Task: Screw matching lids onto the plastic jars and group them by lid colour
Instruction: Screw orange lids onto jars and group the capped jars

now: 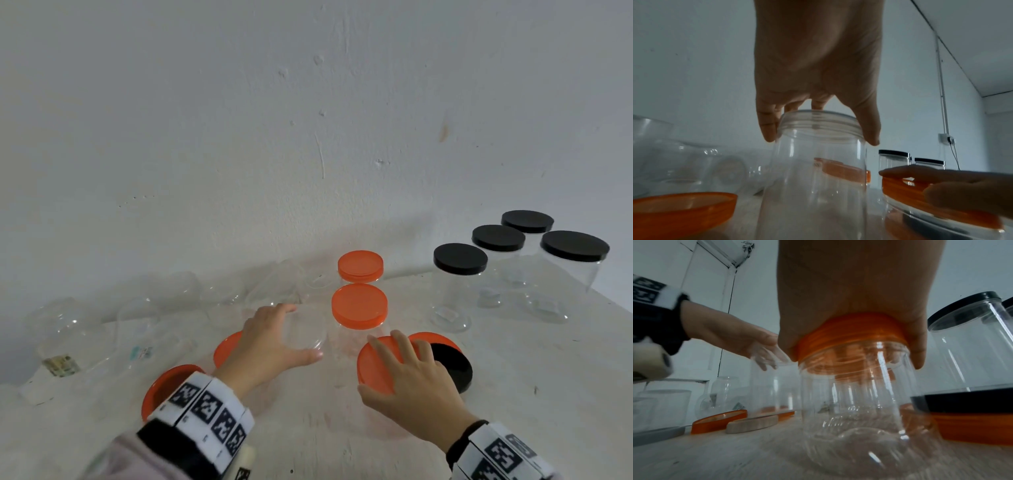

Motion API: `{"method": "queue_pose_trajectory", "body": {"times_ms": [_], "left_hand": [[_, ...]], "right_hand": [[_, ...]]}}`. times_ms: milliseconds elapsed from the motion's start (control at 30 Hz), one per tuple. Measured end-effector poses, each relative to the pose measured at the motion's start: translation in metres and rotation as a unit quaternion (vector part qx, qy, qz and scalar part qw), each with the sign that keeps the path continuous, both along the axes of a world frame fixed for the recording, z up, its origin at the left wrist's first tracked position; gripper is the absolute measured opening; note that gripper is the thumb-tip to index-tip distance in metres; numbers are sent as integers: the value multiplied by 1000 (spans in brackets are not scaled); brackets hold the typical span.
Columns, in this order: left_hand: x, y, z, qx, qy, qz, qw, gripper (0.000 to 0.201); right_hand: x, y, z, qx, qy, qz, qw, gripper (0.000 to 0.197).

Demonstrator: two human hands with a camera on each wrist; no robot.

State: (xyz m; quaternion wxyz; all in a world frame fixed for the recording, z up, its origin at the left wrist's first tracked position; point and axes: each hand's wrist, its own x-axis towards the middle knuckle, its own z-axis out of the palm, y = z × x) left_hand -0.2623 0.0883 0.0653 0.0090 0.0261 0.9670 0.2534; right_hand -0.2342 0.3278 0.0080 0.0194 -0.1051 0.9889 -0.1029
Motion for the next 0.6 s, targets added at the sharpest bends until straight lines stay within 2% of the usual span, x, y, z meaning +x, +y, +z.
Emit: {"method": "queue_pose_trajectory", "body": {"times_ms": [200, 433, 500, 533, 600], "left_hand": [[-46, 15, -11, -3, 34, -9, 999, 94], [-82, -1, -7, -51, -66, -92, 992, 112], [-95, -8, 3, -27, -89, -114, 989, 121], [-103, -10, 8, -5, -94, -116, 989, 122], [-121, -13, 19, 9, -91, -106, 990, 106]], "right_hand": [[1, 0, 0, -5, 3, 1, 1000, 85], [-1, -2, 1, -8, -27, -1, 1000, 82], [-2, -2, 5, -8, -39, -2, 999, 82], [-3, -2, 6, -6, -42, -4, 999, 82], [-4, -2, 6, 1, -51, -6, 999, 82]]}}
